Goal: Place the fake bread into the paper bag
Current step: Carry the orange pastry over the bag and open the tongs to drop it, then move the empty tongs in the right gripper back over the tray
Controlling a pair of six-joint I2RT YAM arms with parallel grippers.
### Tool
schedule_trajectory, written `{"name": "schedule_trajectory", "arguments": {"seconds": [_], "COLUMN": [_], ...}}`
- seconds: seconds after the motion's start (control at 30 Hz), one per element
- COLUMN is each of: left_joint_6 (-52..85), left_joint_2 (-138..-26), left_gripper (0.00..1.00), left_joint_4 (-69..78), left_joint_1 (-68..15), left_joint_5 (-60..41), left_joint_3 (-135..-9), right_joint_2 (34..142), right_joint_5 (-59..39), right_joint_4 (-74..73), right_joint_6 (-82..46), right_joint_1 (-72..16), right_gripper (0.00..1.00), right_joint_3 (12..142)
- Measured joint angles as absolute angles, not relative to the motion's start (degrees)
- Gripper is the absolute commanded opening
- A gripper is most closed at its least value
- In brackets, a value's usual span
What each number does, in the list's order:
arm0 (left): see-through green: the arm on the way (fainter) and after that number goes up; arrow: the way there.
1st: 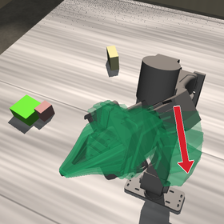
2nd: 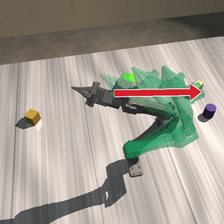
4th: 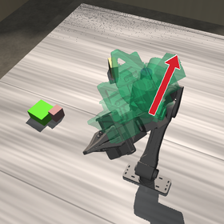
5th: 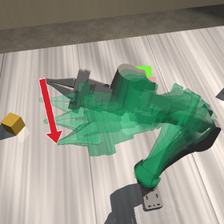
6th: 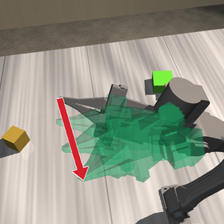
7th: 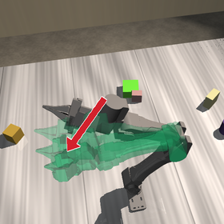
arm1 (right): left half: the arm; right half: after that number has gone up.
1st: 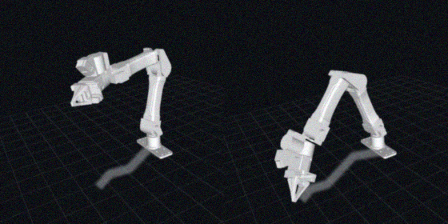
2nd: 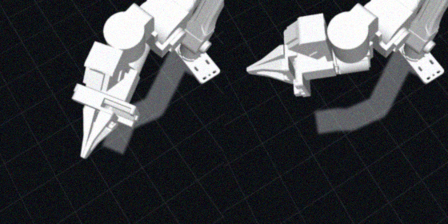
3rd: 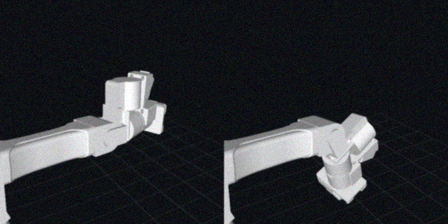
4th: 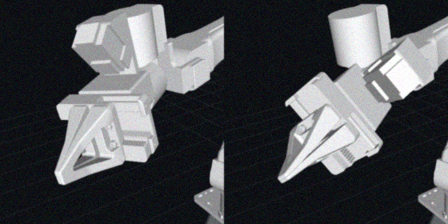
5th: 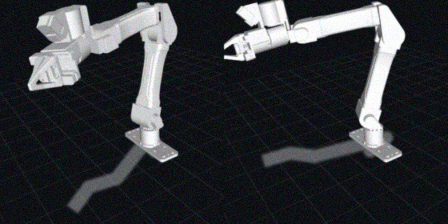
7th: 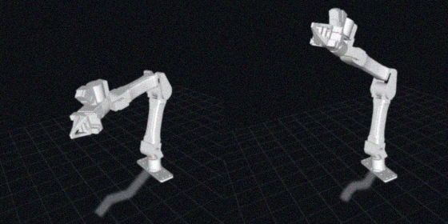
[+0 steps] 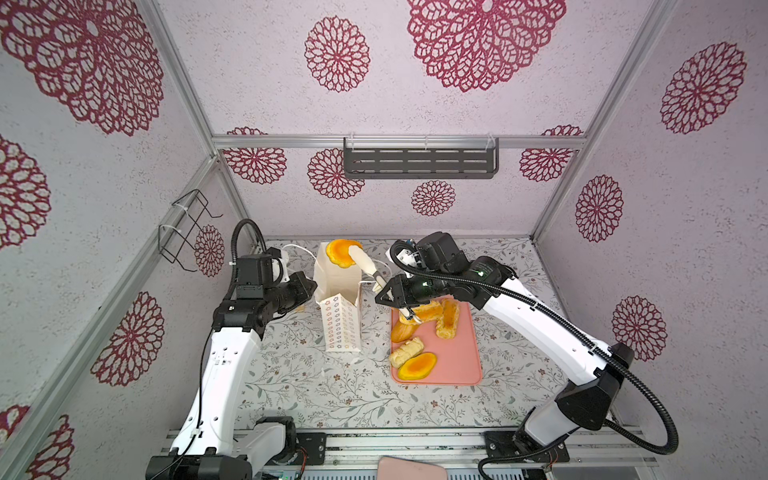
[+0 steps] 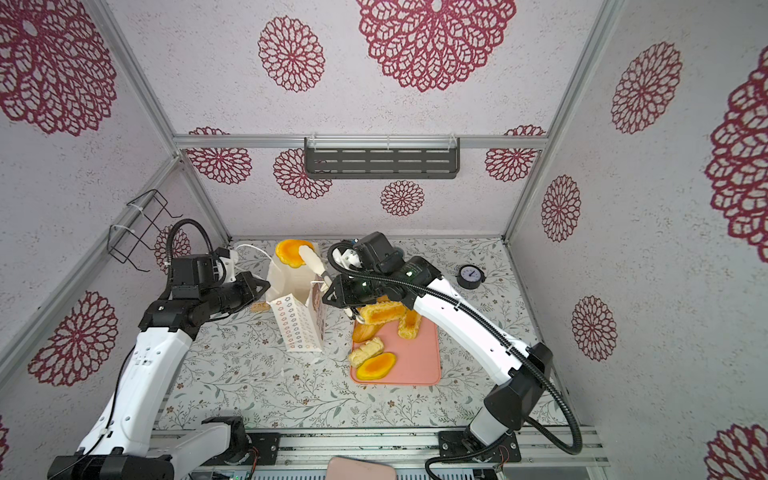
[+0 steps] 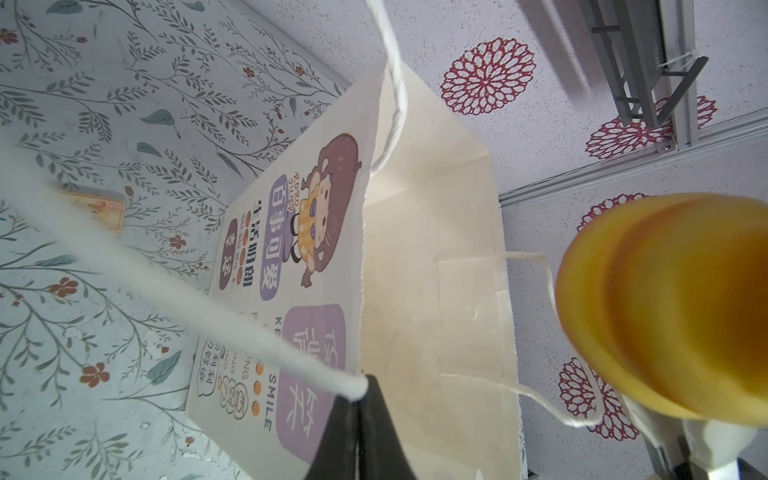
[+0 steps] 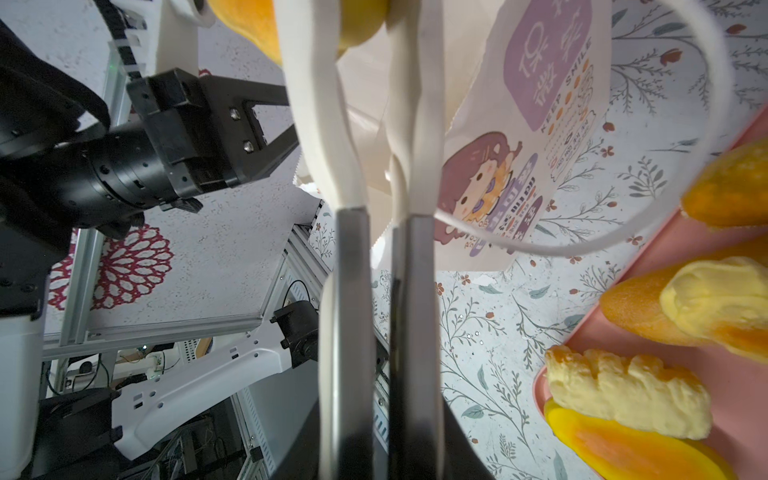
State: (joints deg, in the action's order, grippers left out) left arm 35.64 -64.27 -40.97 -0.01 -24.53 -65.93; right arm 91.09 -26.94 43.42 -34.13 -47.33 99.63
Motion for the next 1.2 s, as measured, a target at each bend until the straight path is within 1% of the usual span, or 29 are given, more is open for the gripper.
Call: {"name": "schedule_trajectory", "arguments": {"seconds": [0.2, 0.5, 0.63, 0.7, 0.73, 0.87, 1.03, 1.2], "left_joint_6": [35.6, 35.6, 35.6, 35.6, 35.6, 35.7, 35.7, 35.4], "left_joint_2": [-64.3, -64.3, -64.3, -64.3, -64.3, -64.3, -64.3, -64.3], "left_gripper": [0.06, 0.06, 0.09, 0.14, 0.18, 0.4, 0.54, 0.6], "left_joint_4": [-40.9, -40.9, -40.9, -40.9, -40.9, -41.0, -40.9, -40.9], "left_joint_1": [0.0, 0.0, 0.0, 0.0, 0.0, -0.1, -0.1, -0.1], "left_joint_5": [-24.5, -24.5, -24.5, -24.5, -24.5, -24.2, -23.7, -23.4], "left_joint_3": [-65.8, -65.5, -65.4, -65.3, -65.3, -65.2, -65.2, -65.2], "right_joint_2": [91.2, 91.5, 91.5, 91.5, 91.5, 91.4, 90.2, 86.7], "right_joint_5": [-26.7, -26.7, -26.5, -26.0, -25.6, -25.0, -23.8, -23.0], "right_joint_4": [43.9, 43.8, 43.8, 43.8, 43.8, 43.9, 44.9, 46.2], "right_joint_6": [-33.5, -33.4, -33.4, -33.4, -33.4, -33.0, -32.9, -32.7], "right_joint_1": [-47.4, -47.4, -47.4, -47.4, -47.4, -47.3, -46.4, -43.6], "right_gripper": [0.38, 0.37, 0.36, 0.36, 0.36, 0.36, 0.36, 0.36], "right_joint_3": [99.6, 99.6, 99.6, 99.6, 99.6, 99.6, 99.6, 99.4]}}
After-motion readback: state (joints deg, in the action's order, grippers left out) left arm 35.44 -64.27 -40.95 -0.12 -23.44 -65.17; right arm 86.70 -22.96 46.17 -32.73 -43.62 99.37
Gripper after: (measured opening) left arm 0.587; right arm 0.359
